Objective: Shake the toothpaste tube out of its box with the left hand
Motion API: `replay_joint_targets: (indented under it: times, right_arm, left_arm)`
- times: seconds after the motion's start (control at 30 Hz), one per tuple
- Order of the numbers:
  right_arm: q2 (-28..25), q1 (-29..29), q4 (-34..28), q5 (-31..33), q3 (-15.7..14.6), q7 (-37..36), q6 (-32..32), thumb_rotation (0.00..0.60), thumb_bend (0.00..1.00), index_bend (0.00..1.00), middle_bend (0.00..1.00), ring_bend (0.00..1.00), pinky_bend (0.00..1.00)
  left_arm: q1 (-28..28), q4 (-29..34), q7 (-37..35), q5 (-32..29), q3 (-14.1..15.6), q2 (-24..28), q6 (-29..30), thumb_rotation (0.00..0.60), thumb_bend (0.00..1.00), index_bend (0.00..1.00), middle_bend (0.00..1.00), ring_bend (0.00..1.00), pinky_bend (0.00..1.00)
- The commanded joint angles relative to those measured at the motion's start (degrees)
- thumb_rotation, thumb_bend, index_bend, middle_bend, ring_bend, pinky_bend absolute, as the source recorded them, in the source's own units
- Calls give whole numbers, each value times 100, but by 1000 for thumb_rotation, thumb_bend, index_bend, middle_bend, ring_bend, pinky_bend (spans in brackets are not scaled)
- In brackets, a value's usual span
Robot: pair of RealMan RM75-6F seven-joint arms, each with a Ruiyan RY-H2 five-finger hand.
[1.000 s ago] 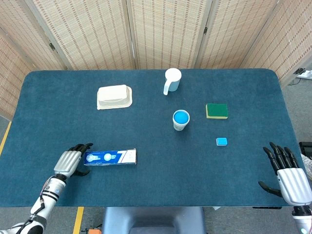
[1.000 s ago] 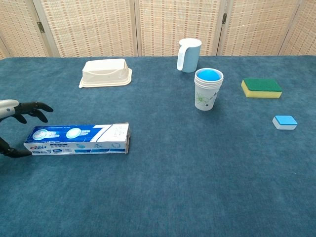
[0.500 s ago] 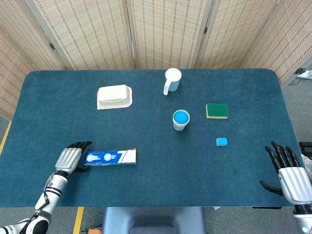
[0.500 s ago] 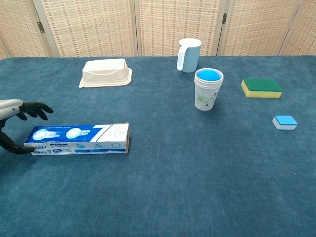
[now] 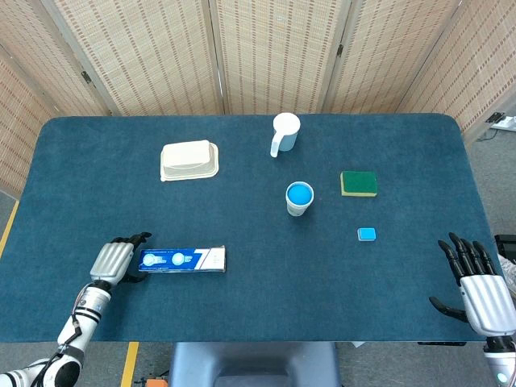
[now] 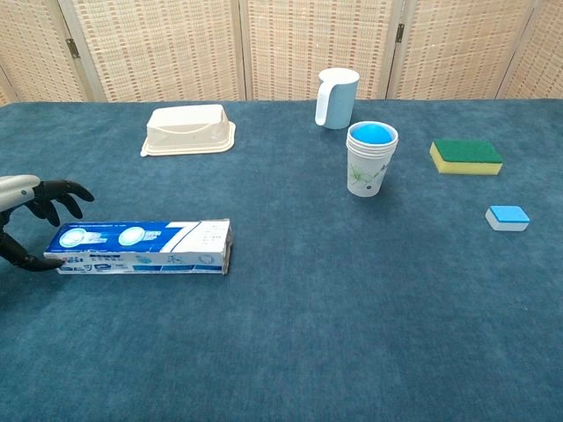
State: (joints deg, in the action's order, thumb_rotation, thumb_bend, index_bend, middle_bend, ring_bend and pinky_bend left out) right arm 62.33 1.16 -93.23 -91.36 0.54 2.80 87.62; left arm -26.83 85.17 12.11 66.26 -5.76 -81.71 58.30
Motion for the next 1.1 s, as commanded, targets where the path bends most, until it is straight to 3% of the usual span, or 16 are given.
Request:
replay_joint_targets:
  times: [0.03, 0.7, 1.1]
  right_arm:
    - [2, 5, 3, 4, 1, 1, -11, 600, 184, 0, 0, 0, 0]
    - [22, 29, -4, 22, 0, 39, -57, 600, 184, 0, 0, 0, 0]
    - [31, 35, -7, 25, -3, 64, -64, 600, 184, 0, 0, 0, 0]
  left_arm:
    - [6, -35, -87, 97, 21, -14, 33, 600, 246, 207, 315, 372, 302]
    - [95, -342, -435, 552, 80, -169, 374, 600, 246, 296, 415, 532, 463]
    - [116, -369, -525, 694, 107, -172, 431, 600, 247, 326, 449, 556, 482]
